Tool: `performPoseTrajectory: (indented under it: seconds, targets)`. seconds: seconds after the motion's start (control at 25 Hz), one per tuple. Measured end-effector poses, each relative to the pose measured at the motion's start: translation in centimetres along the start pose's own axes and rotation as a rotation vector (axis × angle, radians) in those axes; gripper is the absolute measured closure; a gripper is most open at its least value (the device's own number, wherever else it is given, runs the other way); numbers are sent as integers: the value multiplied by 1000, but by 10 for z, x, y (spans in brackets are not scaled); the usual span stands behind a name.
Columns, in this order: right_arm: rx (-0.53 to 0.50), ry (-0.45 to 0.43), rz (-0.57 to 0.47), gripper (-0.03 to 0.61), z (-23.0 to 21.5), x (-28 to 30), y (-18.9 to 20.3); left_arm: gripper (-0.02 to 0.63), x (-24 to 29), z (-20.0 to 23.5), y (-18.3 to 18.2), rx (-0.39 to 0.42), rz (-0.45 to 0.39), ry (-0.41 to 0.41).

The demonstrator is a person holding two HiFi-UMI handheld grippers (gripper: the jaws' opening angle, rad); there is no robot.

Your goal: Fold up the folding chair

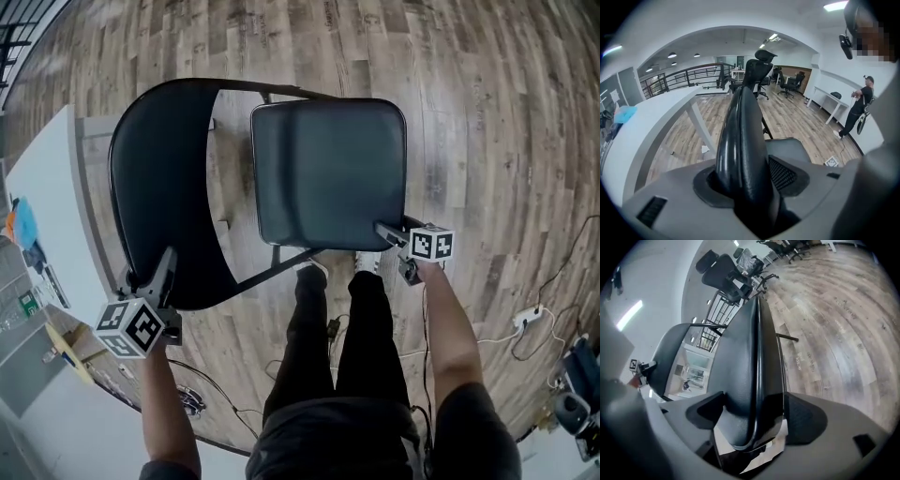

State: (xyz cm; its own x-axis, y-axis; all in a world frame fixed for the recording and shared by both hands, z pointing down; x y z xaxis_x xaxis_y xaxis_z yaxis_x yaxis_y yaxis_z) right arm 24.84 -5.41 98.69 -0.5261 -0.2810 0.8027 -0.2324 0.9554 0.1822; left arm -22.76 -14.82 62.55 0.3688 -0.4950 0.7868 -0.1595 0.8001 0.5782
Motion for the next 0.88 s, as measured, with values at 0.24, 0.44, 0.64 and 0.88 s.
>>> performPoseTrajectory:
  seconds: [0.24,0.44,0.64,0.88]
  targets:
    - [47,-200,81,195,-1,23,-1,402,3,0,-2,-19,5,17]
    - [60,-188,76,195,2,17,-3,414,-1,-6,-8,-47,-1,35]
    - [51,-219,44,198,32,1,-11,449,-23,-12,-17,-57,-34,41]
    - [29,-235,19,206,83,-30,-19,465,-52,-10,-31,-67,-24,27]
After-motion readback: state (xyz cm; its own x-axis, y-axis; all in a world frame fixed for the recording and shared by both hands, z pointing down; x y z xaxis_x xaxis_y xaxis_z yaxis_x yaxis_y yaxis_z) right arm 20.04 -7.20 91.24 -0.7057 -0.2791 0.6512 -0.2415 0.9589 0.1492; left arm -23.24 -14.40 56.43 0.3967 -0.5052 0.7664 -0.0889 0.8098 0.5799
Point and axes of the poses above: the fingertips, and each gripper's own axes: x forward along the fingers, z to its left, y out of its underside, the point moved 8 cm from there along -x, backward along the fingers, and after that the axes turned 12 degrees about y, right-handed, at the moved point
